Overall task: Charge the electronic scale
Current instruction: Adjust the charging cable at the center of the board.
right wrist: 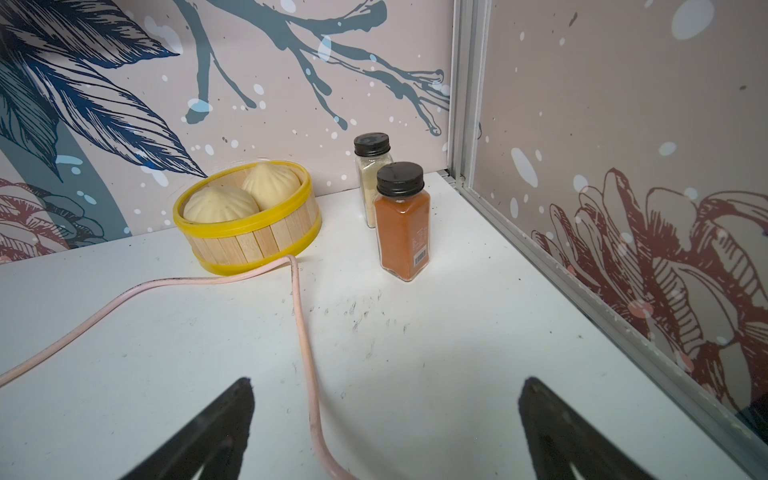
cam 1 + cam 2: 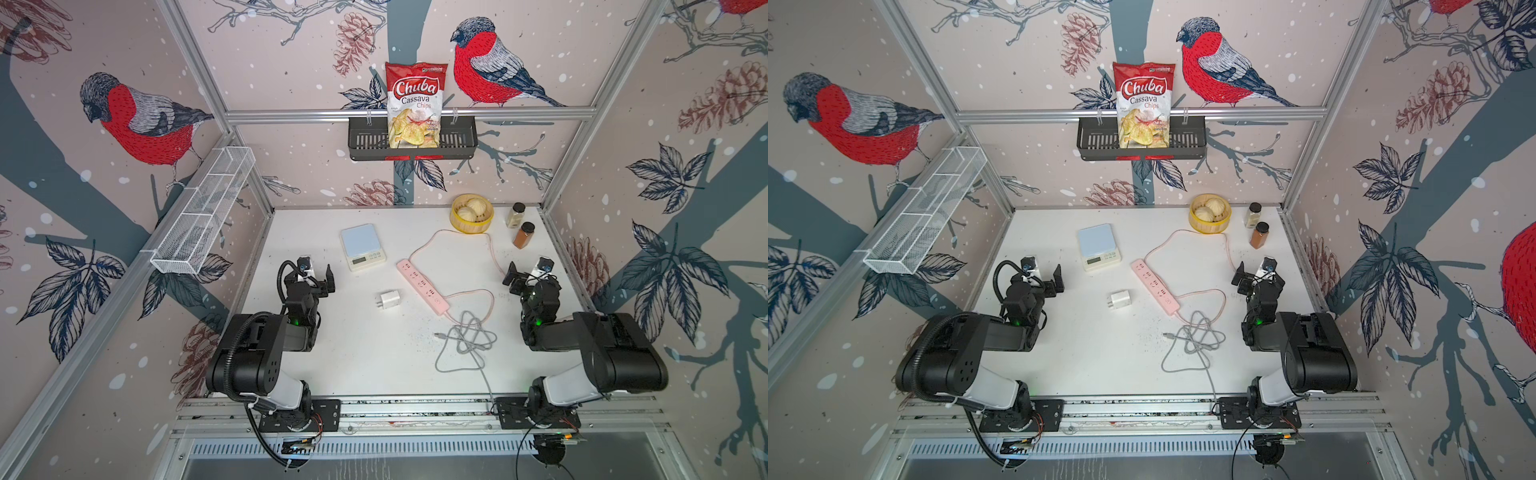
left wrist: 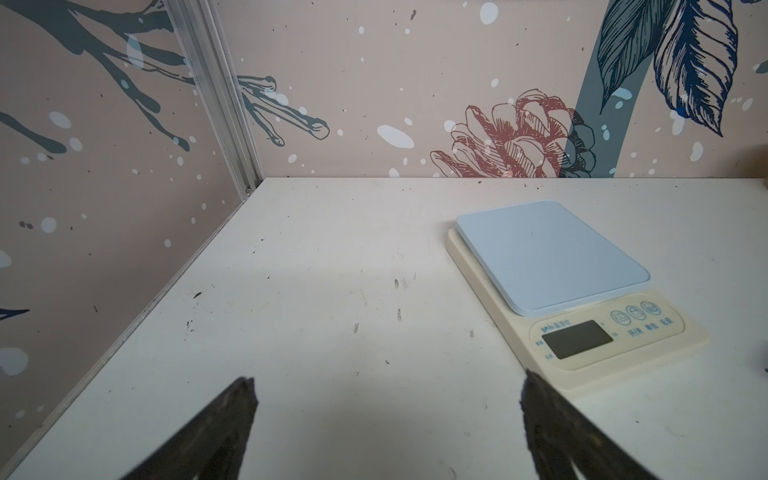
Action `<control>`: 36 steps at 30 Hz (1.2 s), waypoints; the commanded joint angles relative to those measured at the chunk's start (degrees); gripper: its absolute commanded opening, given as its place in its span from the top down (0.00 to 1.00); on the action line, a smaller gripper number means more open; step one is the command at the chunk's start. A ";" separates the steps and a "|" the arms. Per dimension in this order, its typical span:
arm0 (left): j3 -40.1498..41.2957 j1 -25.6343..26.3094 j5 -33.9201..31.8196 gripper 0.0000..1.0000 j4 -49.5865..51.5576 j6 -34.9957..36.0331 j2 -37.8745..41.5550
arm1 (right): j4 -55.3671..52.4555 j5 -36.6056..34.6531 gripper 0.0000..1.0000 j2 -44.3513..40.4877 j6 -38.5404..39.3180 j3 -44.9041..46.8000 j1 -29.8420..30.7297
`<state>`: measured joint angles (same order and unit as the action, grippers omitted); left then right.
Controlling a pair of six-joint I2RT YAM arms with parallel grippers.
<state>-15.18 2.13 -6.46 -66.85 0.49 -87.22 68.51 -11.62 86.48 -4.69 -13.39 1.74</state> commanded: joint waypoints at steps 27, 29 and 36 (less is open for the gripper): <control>-25.59 12.86 7.89 0.04 53.76 -9.21 17.33 | -81.40 -14.18 0.10 -26.30 -28.52 -23.57 38.13; -25.95 16.90 10.61 0.15 59.03 -9.60 19.18 | -92.08 -13.93 0.12 -29.05 -40.92 -22.42 47.31; -19.33 23.31 15.60 0.20 63.87 -14.00 26.75 | -103.74 -10.12 0.14 -28.06 -63.82 -15.26 66.07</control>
<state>-36.29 24.60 6.63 -7.05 -10.00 -62.37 -26.76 -21.50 56.82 -56.36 -29.71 65.60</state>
